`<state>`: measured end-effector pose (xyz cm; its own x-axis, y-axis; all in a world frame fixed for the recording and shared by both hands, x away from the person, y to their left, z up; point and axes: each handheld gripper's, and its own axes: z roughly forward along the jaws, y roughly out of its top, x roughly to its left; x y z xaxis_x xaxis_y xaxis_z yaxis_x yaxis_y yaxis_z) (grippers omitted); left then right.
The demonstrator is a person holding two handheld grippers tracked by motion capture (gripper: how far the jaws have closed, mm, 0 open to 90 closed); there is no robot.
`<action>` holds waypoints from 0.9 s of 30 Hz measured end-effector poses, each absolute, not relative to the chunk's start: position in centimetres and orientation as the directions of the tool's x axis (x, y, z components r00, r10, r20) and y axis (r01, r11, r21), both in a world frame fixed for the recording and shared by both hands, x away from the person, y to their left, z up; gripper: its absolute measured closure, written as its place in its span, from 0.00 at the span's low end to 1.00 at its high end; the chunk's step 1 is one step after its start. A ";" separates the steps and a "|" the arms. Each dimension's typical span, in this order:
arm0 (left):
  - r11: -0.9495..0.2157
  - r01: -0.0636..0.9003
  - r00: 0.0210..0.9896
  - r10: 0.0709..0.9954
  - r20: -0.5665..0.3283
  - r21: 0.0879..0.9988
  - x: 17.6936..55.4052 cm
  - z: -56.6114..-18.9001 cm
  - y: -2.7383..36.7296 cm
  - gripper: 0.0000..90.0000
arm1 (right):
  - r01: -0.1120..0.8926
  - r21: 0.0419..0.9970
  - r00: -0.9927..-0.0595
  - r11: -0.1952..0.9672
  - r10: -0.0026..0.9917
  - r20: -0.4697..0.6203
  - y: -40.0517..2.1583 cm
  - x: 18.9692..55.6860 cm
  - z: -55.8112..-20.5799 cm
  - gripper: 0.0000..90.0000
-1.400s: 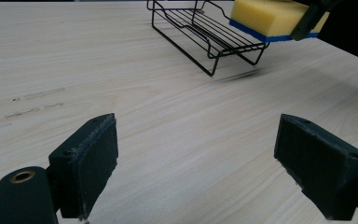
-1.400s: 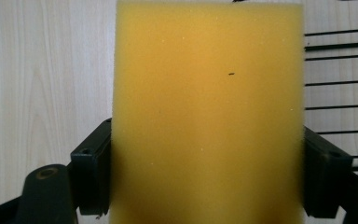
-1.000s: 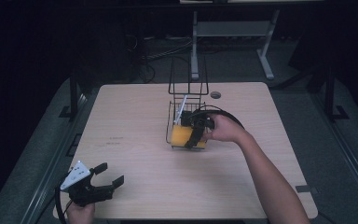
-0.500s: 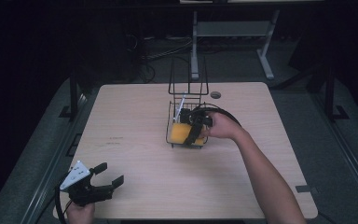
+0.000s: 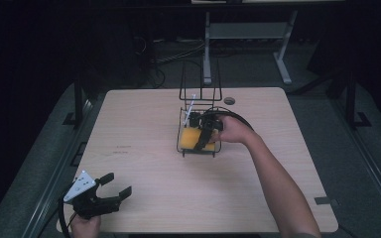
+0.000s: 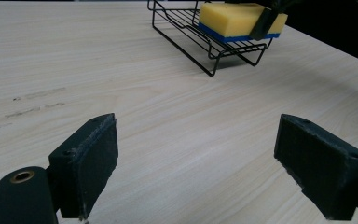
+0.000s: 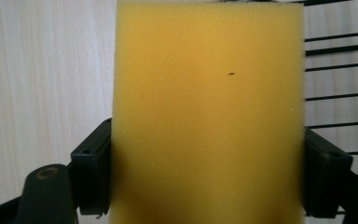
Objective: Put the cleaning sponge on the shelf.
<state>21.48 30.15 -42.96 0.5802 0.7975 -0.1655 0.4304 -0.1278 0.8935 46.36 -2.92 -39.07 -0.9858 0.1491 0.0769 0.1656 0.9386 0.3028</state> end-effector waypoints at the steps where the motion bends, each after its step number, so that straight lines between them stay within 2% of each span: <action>1: -0.126 0.431 0.580 0.797 -0.168 0.893 21.5 -43.0 30.1 0.14 | 0.172 0.305 -0.985 0.937 0.154 0.083 -2.9 46.5 -39.1 0.24; 15: -0.125 0.431 0.582 0.795 -0.169 0.894 21.5 -43.0 30.2 0.14 | 0.180 0.270 -0.984 0.946 0.171 0.058 -2.3 48.1 -40.1 0.24; 27: -0.128 0.432 0.583 0.795 -0.168 0.893 21.6 -43.0 30.2 0.14 | 0.196 0.278 -0.981 0.940 0.189 0.051 -2.6 48.8 -41.0 0.24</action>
<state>21.60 30.20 -43.05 0.5835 0.7945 -0.1683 0.4322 -0.1283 0.8926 48.79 -2.63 -40.98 -0.9807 0.1888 0.0511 0.1956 0.9403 0.2785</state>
